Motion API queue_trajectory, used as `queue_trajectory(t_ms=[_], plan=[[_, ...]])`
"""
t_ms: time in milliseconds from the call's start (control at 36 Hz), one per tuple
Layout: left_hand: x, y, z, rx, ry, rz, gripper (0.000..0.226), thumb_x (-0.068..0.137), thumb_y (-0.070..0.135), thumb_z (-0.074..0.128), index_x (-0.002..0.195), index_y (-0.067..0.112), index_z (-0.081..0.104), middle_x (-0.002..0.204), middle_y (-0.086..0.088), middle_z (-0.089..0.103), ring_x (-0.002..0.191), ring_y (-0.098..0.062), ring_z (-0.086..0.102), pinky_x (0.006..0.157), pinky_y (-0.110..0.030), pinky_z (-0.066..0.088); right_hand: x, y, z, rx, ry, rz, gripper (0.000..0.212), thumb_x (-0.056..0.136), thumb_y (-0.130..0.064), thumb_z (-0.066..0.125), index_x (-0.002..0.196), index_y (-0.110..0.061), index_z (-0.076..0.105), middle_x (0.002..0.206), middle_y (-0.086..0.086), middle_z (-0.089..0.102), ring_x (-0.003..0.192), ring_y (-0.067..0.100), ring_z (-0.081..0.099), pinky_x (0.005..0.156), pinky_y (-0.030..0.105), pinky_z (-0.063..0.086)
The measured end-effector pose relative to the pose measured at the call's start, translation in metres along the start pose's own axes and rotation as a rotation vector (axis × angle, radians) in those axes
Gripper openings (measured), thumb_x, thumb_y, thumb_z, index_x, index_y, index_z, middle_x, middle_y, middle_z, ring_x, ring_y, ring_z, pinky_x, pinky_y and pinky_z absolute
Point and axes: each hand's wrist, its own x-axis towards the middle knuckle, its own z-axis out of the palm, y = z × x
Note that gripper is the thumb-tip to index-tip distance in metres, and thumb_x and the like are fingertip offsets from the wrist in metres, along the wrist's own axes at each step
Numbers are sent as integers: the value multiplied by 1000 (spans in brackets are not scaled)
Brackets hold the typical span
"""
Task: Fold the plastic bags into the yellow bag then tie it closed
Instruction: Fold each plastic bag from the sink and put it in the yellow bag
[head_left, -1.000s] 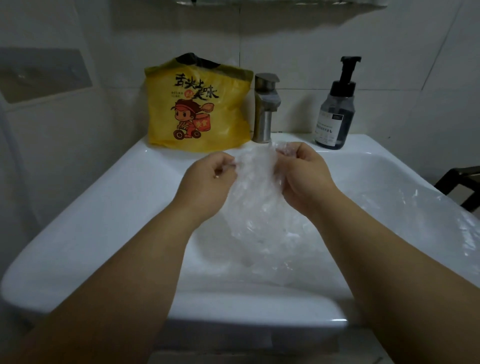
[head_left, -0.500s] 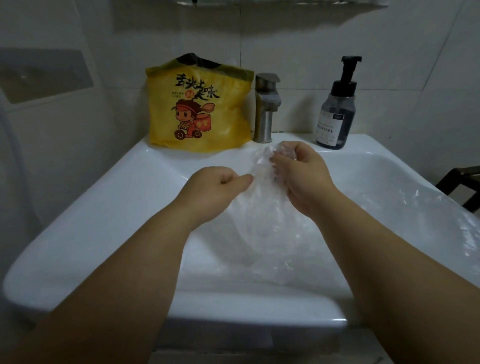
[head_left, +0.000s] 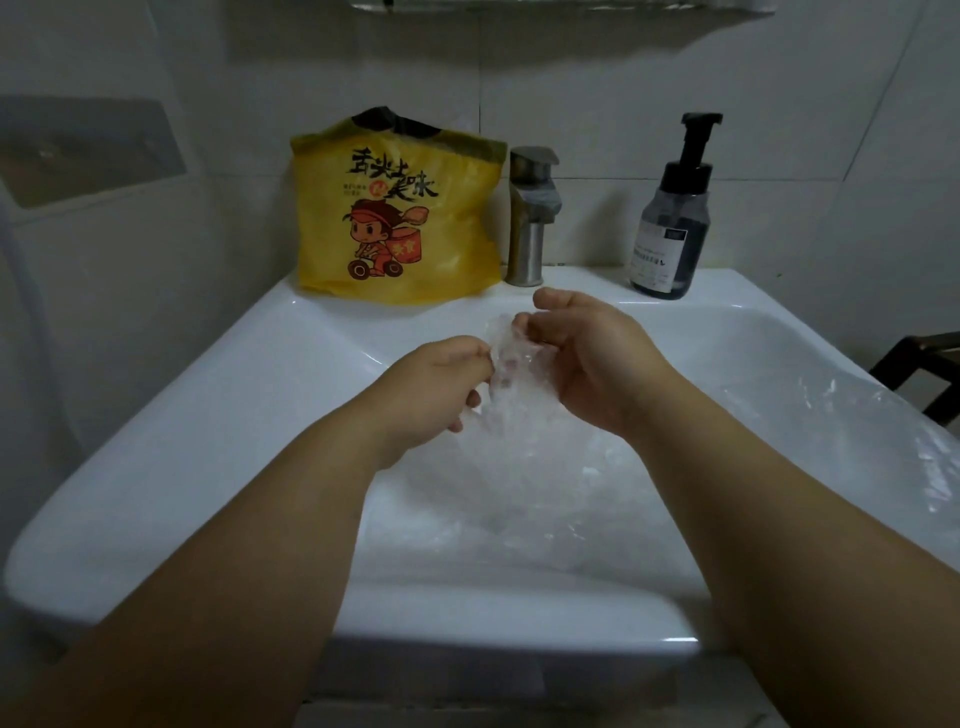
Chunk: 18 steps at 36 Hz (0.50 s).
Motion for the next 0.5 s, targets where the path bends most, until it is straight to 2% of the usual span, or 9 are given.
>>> queue_trajectory(t_ms=[56, 139, 194, 278, 361, 444, 500], plan=[[-1, 4, 1, -54, -32, -16, 25, 98, 31, 45, 95, 19, 67, 93, 6, 66, 87, -14, 59, 70, -25, 45, 2, 2, -3, -115, 6, -56, 27, 92, 5, 53, 113, -12, 53, 110, 19, 62, 91, 27, 64, 79, 37, 56], [-2, 4, 1, -17, -38, 10, 16, 93, 33, 55, 106, 35, 64, 88, 18, 67, 94, -8, 60, 76, -25, 43, 2, 2, -7, -270, 20, -97, 47, 89, 13, 51, 127, -15, 50, 132, 13, 50, 109, 30, 59, 86, 39, 54], [-2, 1, 1, -15, -56, 39, 30, 92, 27, 61, 116, 45, 58, 96, 11, 71, 98, -7, 62, 80, -23, 44, 1, 2, -7, -359, 13, -92, 63, 86, 14, 53, 139, -19, 42, 142, 11, 40, 117, 32, 54, 94, 42, 52], [-4, -2, 0, -46, -57, 123, 40, 93, 12, 59, 104, 50, 60, 102, 12, 73, 102, -2, 64, 91, -20, 46, -3, 3, -5, -415, -58, -34, 77, 83, 16, 53, 146, -24, 33, 148, 12, 31, 118, 34, 51, 91, 40, 53], [-5, -2, 1, -33, -57, 178, 50, 95, 4, 54, 102, 53, 60, 106, 20, 71, 102, 1, 64, 90, -17, 48, -4, 3, -5, -439, -96, 35, 71, 86, 15, 46, 147, -17, 32, 144, 14, 36, 114, 35, 53, 87, 39, 54], [-6, -4, -1, -12, -33, 185, 49, 95, 3, 51, 102, 50, 63, 91, 14, 73, 75, -1, 65, 76, -13, 49, -6, 0, -3, -430, -96, 30, 46, 86, 15, 39, 132, 9, 43, 125, 31, 53, 110, 44, 57, 92, 46, 52], [-5, -7, -2, 63, -5, 171, 33, 95, 9, 54, 103, 38, 69, 76, 13, 69, 62, -1, 59, 67, -13, 47, -4, 0, -3, -384, -12, 5, 42, 84, 16, 41, 125, 12, 51, 114, 32, 58, 103, 41, 61, 88, 40, 54]])
